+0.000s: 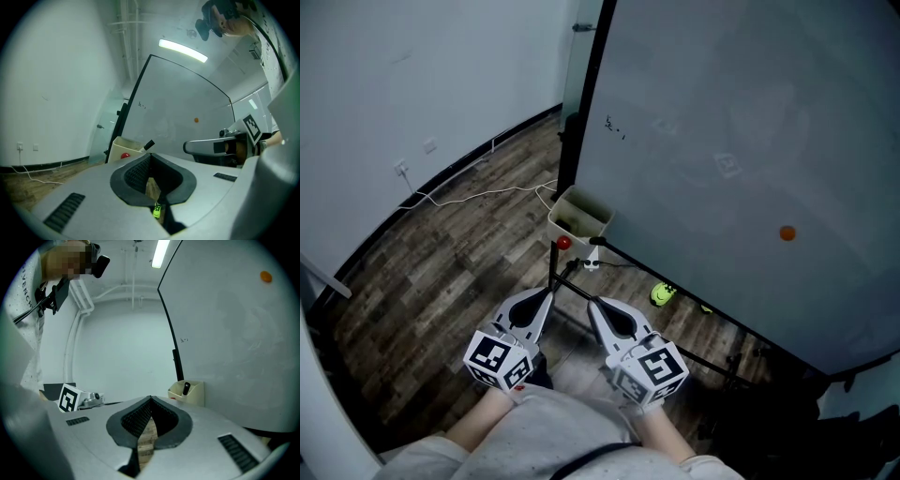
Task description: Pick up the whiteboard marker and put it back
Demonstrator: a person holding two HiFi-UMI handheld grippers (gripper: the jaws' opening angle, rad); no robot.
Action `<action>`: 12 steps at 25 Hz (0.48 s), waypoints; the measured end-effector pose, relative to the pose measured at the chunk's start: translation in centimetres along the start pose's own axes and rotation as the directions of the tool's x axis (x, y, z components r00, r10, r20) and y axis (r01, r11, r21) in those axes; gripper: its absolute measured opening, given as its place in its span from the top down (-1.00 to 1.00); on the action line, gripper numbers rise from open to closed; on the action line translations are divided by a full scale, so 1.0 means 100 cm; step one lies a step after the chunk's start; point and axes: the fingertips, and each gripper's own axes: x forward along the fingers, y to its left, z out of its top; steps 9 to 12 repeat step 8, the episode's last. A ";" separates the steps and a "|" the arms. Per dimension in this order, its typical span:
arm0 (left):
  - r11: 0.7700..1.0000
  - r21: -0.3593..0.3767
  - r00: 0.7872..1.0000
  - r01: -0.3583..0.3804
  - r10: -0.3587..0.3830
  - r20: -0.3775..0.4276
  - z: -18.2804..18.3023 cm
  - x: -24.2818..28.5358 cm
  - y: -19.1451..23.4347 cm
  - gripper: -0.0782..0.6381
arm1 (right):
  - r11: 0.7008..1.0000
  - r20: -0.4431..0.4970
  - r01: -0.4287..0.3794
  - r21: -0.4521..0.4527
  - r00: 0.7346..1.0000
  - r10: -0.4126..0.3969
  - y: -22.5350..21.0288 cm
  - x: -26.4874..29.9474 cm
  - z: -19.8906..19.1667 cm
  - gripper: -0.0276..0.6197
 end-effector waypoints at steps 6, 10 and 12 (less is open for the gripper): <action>1.000 -0.001 1.000 0.011 -0.011 -0.012 -0.006 -0.002 -0.010 0.74 | 1.000 -0.002 -0.009 0.007 1.000 0.009 0.002 -0.004 -0.003 0.86; 1.000 -0.001 1.000 0.013 -0.013 -0.018 -0.009 -0.001 -0.013 0.74 | 1.000 -0.006 -0.015 0.007 1.000 0.015 0.001 -0.007 -0.005 0.86; 1.000 -0.001 1.000 0.013 -0.013 -0.018 -0.009 -0.001 -0.013 0.74 | 1.000 -0.006 -0.015 0.007 1.000 0.015 0.001 -0.007 -0.005 0.86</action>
